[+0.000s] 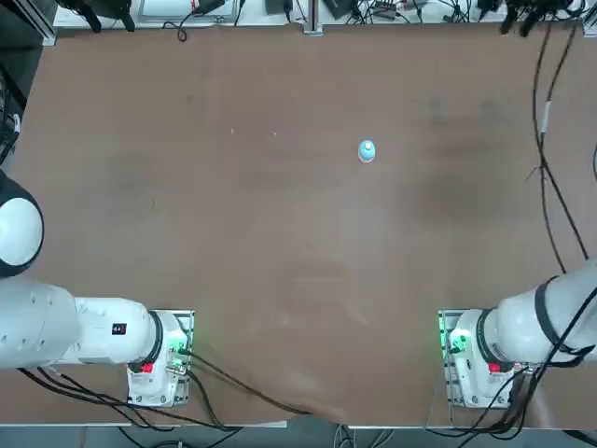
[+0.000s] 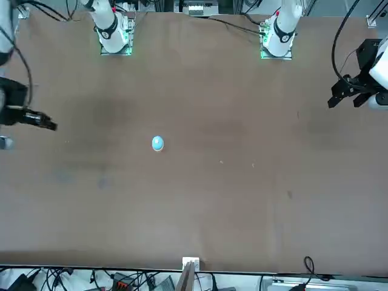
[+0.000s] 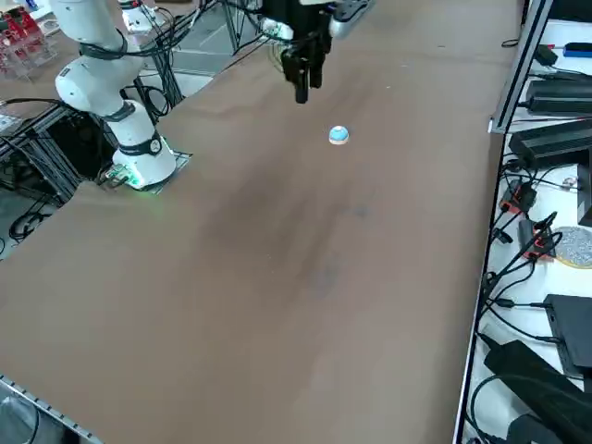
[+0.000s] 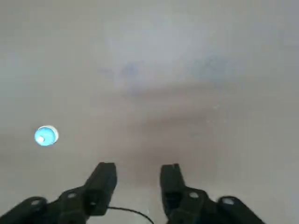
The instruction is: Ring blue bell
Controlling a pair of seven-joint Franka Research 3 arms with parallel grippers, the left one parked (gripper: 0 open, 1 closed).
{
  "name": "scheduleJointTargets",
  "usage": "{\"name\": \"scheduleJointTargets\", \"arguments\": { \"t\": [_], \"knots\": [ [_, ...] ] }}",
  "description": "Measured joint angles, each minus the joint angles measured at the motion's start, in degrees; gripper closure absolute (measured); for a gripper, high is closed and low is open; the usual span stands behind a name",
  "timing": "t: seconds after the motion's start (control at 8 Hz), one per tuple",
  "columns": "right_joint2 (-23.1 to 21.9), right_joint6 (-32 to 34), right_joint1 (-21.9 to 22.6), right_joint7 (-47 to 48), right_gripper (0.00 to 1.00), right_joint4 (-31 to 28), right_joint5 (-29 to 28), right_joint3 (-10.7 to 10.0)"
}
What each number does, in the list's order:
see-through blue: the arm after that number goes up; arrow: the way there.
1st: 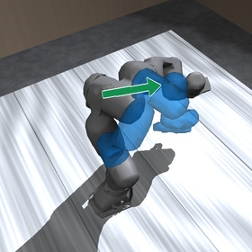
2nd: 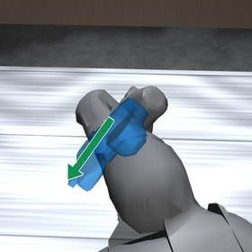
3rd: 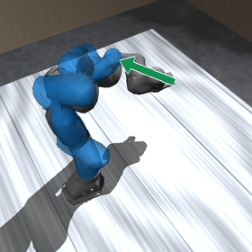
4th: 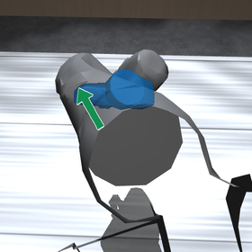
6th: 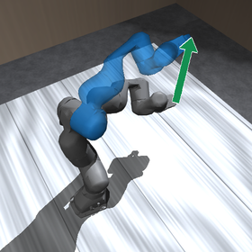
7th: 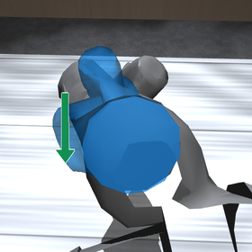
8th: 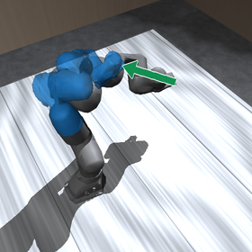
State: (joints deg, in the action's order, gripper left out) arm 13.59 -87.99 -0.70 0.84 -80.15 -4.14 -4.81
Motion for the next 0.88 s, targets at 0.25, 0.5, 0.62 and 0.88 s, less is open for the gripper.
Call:
{"name": "scheduleJointTargets", "arguments": {
  "t": [0.25,0.5,0.62,0.88],
  "knots": [
    [-2.54,0.57,0.02,-0.67,0.01,0.32,0.10,0.23],
    [-8.04,-0.57,0.13,-0.67,0.00,-5.26,0.69,0.53],
    [-11.21,-2.38,0.34,-0.48,0.00,-10.09,0.81,0.93],
    [-14.29,-4.95,1.22,0.40,0.00,-16.15,1.00,1.60]
  ]
}}
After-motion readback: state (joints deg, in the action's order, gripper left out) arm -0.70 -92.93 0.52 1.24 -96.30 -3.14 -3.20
